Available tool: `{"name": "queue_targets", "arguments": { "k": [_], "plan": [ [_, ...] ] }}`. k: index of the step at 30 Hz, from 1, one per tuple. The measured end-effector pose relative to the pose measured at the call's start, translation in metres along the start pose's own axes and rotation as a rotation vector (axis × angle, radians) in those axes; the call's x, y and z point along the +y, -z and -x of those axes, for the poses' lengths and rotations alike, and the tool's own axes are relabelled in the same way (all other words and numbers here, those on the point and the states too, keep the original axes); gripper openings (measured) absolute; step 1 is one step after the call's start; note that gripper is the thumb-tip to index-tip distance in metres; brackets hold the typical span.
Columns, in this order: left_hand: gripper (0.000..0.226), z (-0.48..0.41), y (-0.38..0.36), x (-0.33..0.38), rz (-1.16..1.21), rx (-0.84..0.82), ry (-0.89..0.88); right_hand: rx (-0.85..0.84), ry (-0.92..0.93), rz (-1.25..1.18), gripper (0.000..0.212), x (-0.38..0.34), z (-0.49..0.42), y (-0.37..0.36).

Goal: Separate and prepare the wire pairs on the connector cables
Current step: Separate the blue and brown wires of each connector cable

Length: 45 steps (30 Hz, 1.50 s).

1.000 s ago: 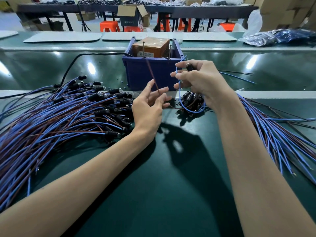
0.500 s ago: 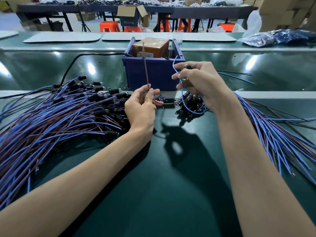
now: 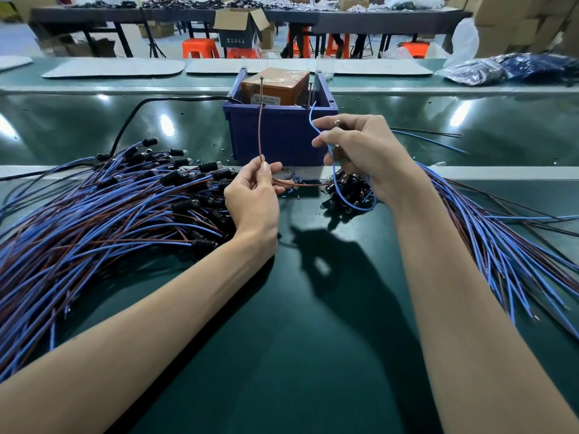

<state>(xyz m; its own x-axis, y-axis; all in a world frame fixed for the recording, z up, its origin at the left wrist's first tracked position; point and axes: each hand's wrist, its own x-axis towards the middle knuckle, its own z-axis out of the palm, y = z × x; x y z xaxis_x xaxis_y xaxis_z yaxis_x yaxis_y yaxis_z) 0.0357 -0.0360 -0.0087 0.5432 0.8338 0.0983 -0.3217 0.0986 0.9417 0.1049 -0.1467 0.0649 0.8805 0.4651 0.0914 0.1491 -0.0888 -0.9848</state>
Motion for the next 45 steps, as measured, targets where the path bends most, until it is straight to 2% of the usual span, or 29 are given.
{"name": "queue_targets", "arguments": {
  "k": [7,18,26,34,38,41,43,45],
  "plan": [
    [0.024,0.002,0.0,0.003,0.059,-0.01,0.011,0.0,0.001,0.005,0.02,0.001,0.001,0.001],
    [0.017,0.001,0.0,0.003,0.054,-0.013,-0.005,-0.058,0.046,-0.007,0.023,-0.001,0.002,0.004],
    [0.019,0.0,0.0,0.002,0.038,-0.012,-0.008,-0.084,0.089,0.003,0.016,-0.003,0.005,0.003],
    [0.025,-0.001,-0.001,0.0,0.024,-0.02,0.003,-0.113,0.085,-0.025,0.021,-0.003,0.006,0.004],
    [0.032,0.003,-0.002,0.003,0.008,-0.09,0.023,-0.149,0.059,0.038,0.021,-0.003,0.005,0.008],
    [0.047,0.007,-0.002,0.009,-0.016,-0.18,0.02,-0.294,-0.014,0.146,0.018,-0.004,0.008,0.017],
    [0.058,0.01,-0.001,0.01,-0.068,-0.222,-0.034,-0.381,-0.069,0.25,0.015,-0.005,0.011,0.023],
    [0.07,0.013,0.001,0.01,-0.131,-0.242,-0.116,-0.368,-0.098,0.337,0.014,-0.005,0.011,0.03]
  ]
}}
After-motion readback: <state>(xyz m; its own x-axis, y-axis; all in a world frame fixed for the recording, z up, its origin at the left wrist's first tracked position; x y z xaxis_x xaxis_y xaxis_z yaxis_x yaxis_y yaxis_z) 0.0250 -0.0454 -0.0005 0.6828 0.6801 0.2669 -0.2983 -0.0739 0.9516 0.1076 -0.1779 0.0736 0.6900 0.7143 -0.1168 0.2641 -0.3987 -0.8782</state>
